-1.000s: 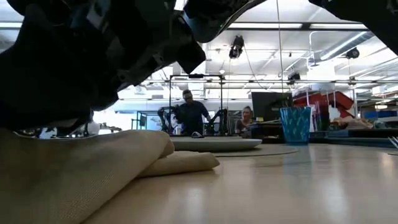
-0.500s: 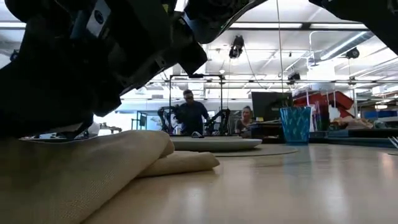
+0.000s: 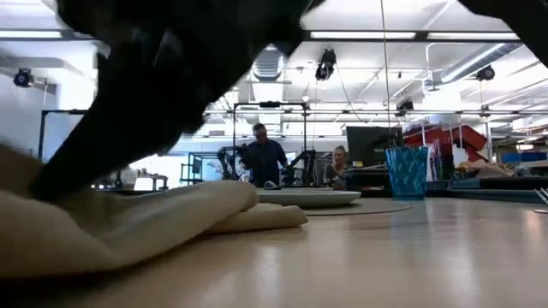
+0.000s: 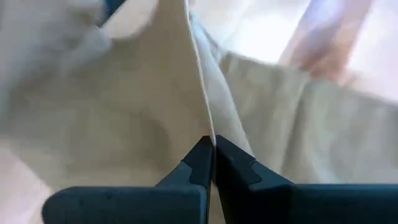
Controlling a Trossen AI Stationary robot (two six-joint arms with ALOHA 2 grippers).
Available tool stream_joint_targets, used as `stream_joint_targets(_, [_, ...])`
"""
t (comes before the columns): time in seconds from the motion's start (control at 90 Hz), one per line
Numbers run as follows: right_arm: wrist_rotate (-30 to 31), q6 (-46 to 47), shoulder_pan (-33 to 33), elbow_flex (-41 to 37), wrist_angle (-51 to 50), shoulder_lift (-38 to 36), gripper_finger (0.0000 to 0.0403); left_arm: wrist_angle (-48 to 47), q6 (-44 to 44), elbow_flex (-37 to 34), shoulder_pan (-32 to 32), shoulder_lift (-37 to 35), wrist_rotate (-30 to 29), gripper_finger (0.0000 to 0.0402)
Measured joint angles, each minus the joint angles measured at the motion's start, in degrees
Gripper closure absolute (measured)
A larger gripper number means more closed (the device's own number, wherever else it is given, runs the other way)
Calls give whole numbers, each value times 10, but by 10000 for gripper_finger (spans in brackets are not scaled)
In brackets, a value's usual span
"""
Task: Set table place
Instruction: Fold the brown table napkin
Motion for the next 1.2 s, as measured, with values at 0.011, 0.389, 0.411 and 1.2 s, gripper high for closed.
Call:
stream_joint_targets(0.011, [5, 0, 1, 0, -2, -1, 403, -3, -1, 0, 0, -1, 0, 402])
stream_joint_targets(0.389, [147, 27, 22, 0, -111, -52, 403, -97, -18, -1, -1, -19, 5, 402])
stream_joint_targets(0.411, [150, 31, 23, 0, -115, -54, 403, -104, -18, -1, -1, -20, 5, 402])
stream_joint_targets(1.2, [404, 229, 117, -2, -267, -132, 403, -253, 28, 0, -7, -81, -18, 402])
